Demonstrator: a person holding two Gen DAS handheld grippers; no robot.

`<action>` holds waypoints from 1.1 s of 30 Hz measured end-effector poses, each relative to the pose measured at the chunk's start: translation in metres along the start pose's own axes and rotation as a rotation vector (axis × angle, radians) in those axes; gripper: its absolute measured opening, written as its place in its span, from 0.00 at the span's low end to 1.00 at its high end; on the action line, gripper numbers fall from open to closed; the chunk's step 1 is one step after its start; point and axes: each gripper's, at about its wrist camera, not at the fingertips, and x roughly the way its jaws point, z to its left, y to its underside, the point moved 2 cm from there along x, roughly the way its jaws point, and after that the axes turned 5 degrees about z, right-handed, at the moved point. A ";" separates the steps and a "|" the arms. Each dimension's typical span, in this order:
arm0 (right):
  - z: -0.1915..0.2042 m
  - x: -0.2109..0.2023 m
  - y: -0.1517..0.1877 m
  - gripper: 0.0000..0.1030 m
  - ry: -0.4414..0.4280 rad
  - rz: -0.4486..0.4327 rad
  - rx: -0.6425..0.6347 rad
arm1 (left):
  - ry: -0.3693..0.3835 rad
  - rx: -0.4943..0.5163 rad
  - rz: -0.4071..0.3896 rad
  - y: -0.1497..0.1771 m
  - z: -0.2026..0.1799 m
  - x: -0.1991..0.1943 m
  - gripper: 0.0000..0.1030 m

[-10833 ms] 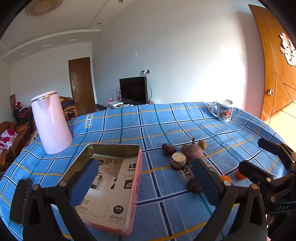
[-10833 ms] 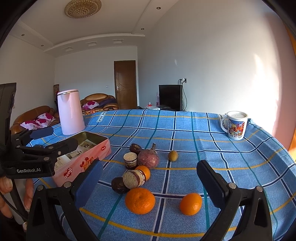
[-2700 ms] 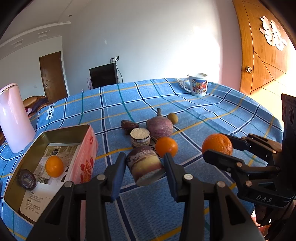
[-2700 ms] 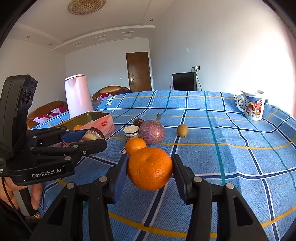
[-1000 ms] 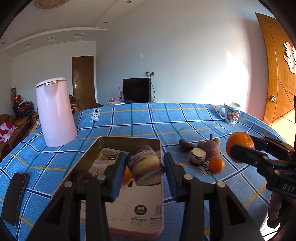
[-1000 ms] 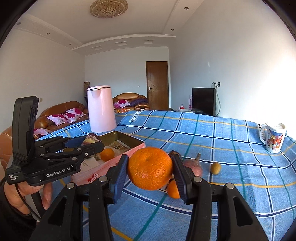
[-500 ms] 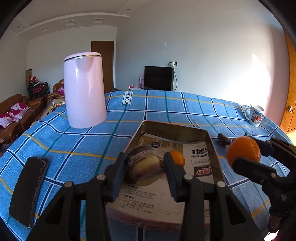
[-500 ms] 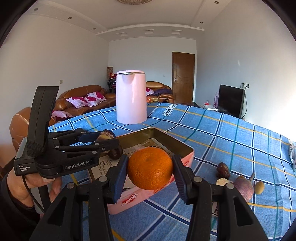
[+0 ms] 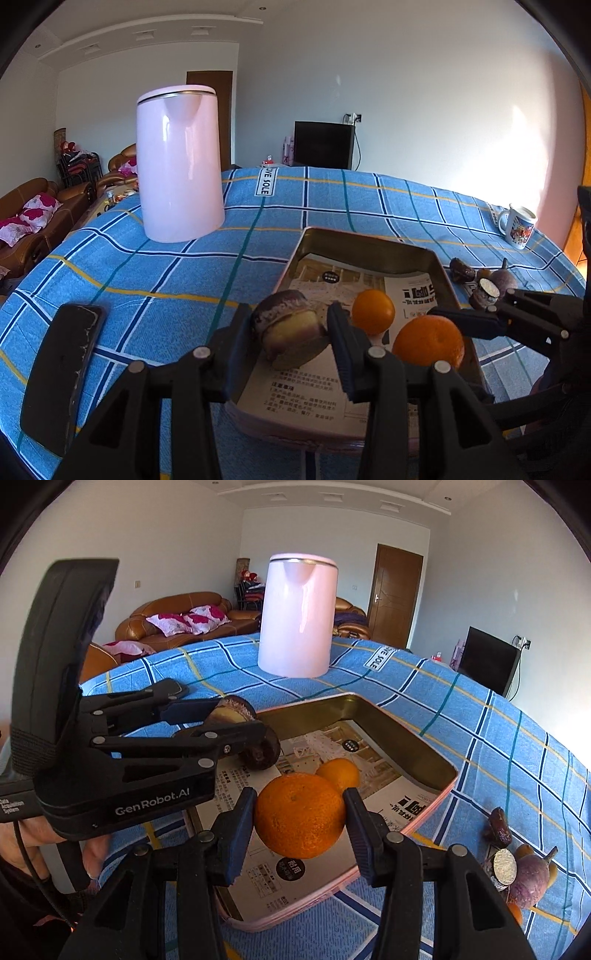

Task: Organize fruits
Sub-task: 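Release the taro piece and orange into the tin and withdraw both tools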

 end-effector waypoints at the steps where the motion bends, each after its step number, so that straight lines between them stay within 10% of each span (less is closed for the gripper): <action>1: 0.000 0.004 0.000 0.49 -0.009 0.018 0.000 | -0.006 0.000 -0.002 0.000 -0.001 0.000 0.43; 12: -0.032 -0.037 0.017 0.60 0.027 -0.046 0.080 | 0.010 0.020 -0.078 -0.010 -0.023 -0.028 0.65; 21: -0.125 -0.086 0.069 0.59 0.243 -0.016 0.298 | 0.125 0.122 -0.075 -0.013 -0.092 -0.026 0.68; 33: -0.147 -0.055 0.086 0.46 0.153 0.118 0.359 | 0.178 0.239 -0.049 -0.024 -0.148 -0.017 0.68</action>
